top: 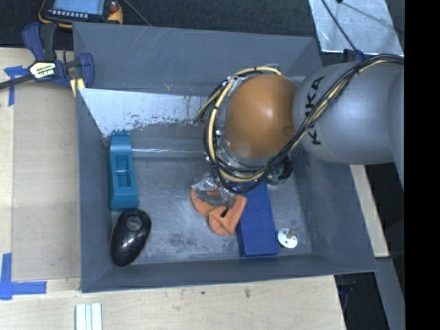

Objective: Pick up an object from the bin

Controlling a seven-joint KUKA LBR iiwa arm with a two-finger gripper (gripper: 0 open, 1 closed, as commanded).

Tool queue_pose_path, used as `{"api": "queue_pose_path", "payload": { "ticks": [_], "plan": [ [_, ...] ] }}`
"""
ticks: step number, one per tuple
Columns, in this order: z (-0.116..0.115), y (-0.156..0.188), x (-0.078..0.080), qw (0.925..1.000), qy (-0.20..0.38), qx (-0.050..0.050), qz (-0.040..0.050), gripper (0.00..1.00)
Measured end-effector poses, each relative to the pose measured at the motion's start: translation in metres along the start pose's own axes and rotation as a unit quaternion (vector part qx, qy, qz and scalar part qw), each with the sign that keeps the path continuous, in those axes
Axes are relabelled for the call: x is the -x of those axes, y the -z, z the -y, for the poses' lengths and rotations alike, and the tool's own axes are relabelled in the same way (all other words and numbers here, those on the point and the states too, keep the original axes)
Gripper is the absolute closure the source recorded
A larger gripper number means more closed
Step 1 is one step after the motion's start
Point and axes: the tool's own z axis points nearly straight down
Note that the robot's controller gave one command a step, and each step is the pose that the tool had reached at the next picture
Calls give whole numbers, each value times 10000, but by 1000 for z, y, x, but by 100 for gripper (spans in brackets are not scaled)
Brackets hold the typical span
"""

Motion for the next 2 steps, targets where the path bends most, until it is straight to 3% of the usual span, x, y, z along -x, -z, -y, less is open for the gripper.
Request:
{"api": "queue_pose_path", "payload": {
  "ticks": [1,2],
  "plan": [
    [33,0,-29,9999,117,-16,-8,100],
    [5,-1,-46,9992,395,-24,8,100]
  ]
}}
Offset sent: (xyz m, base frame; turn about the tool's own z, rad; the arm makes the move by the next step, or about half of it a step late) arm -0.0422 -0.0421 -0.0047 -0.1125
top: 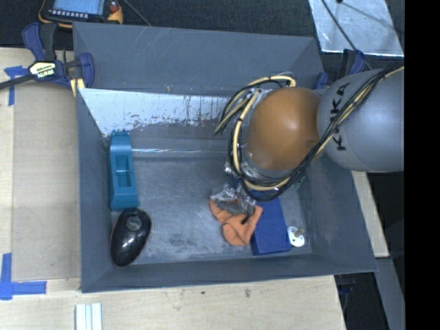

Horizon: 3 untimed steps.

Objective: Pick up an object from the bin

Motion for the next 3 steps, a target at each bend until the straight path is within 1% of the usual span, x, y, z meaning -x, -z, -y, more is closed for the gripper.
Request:
{"api": "queue_pose_path", "payload": {
  "ticks": [1,2,3],
  "plan": [
    [-19,25,-19,10000,42,45,-35,100],
    [9,11,-33,9948,1022,28,-17,100],
    [-20,-2,-42,9948,1017,17,-5,0]
  ]
}}
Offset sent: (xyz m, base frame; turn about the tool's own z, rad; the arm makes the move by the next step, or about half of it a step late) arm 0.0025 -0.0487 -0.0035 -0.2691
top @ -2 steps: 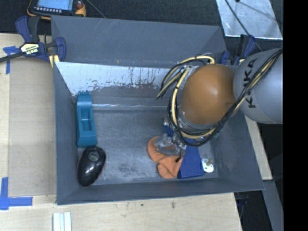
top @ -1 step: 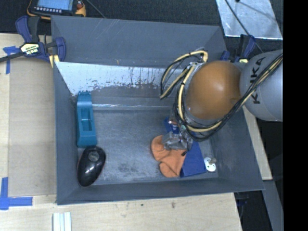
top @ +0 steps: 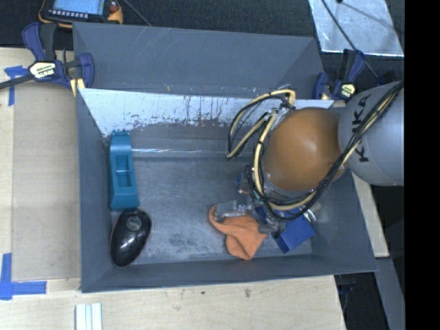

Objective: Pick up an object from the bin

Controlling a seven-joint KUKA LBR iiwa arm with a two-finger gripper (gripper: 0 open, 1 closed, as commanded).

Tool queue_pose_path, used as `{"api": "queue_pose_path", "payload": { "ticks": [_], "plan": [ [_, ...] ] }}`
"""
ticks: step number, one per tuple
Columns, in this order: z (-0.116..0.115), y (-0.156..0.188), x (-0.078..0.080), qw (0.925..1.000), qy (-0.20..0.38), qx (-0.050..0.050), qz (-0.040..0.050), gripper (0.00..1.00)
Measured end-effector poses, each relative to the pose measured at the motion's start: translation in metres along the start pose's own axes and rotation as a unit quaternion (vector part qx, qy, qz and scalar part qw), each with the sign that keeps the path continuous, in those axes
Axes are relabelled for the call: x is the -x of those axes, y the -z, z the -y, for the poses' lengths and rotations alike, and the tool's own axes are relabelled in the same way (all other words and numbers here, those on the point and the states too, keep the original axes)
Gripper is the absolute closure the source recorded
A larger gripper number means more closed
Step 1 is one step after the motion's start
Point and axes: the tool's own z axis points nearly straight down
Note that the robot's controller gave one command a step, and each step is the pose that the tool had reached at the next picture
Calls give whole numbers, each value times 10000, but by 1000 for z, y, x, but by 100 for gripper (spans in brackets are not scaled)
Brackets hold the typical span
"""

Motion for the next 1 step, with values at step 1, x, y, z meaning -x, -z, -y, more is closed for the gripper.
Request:
{"api": "queue_pose_path", "payload": {
  "ticks": [1],
  "plan": [
    [0,0,0,10000,-7,6,-2,0]
  ]
}}
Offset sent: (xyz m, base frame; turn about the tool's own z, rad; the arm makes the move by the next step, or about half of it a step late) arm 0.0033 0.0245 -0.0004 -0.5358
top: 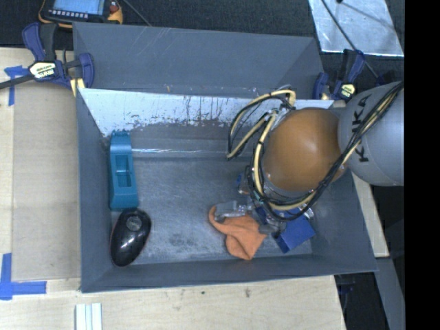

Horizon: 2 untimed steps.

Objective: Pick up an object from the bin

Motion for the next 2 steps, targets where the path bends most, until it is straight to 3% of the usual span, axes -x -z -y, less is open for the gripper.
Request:
{"api": "queue_pose_path", "payload": {
  "ticks": [1,2],
  "plan": [
    [-1,0,8,9957,927,7,-13,0],
    [-27,1,-7,10000,-21,-17,-4,100]
  ]
}}
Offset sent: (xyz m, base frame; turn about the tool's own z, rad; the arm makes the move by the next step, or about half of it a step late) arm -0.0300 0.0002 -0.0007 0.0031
